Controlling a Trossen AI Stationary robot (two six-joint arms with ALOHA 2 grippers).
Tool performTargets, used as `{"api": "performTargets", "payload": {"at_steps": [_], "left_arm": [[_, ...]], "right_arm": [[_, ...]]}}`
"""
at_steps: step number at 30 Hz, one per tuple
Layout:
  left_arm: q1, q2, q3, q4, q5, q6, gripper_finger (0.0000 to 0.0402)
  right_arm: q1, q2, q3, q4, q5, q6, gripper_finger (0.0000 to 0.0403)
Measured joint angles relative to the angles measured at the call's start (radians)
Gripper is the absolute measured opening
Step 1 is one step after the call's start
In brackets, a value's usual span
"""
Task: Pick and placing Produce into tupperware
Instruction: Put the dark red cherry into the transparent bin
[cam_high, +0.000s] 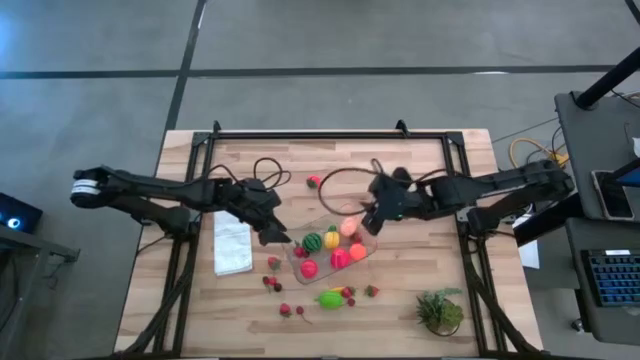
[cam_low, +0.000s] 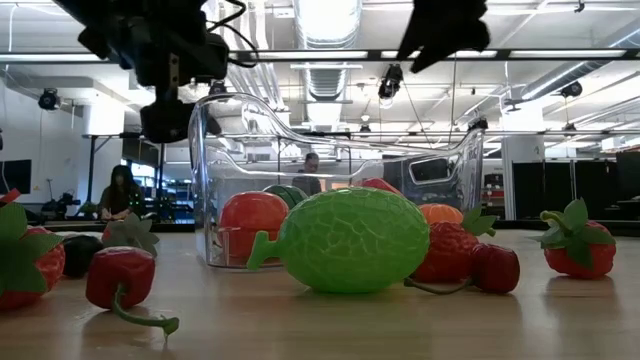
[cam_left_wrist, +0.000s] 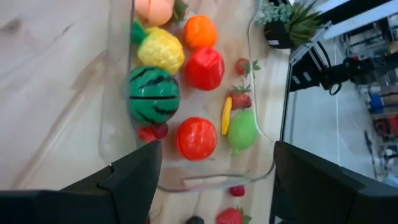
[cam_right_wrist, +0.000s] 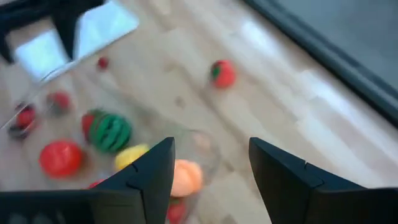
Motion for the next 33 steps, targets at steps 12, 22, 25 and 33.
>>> {"api": "performTargets", "payload": {"at_steps": [12,22,25,33], "left_arm": [[0.001,-0.118,-0.022,-0.394,-0.322,-0.307,0.0294],[0.002,-0.073,-0.051,-0.415,-0.396,-0.366,0.0294],[0.002,-0.005,-0.053,-0.448,-0.396,-0.378,0.0294],[0.000,0.211,-0.026,-0.433,-0.320,-0.427,0.0294]], "right_arm": [[-0.005,-0.136,-0.077,-0.249,0.086,0.167,0.0199],[-0.005,-0.145,-0.202,-0.223,0.108,0.209,0.0199],[-0.005,-0.145,-0.226,-0.212,0.108,0.216,0.0199],[-0.005,-0.146,-0.241,-0.194,0.108,0.216,0.0199]]}}
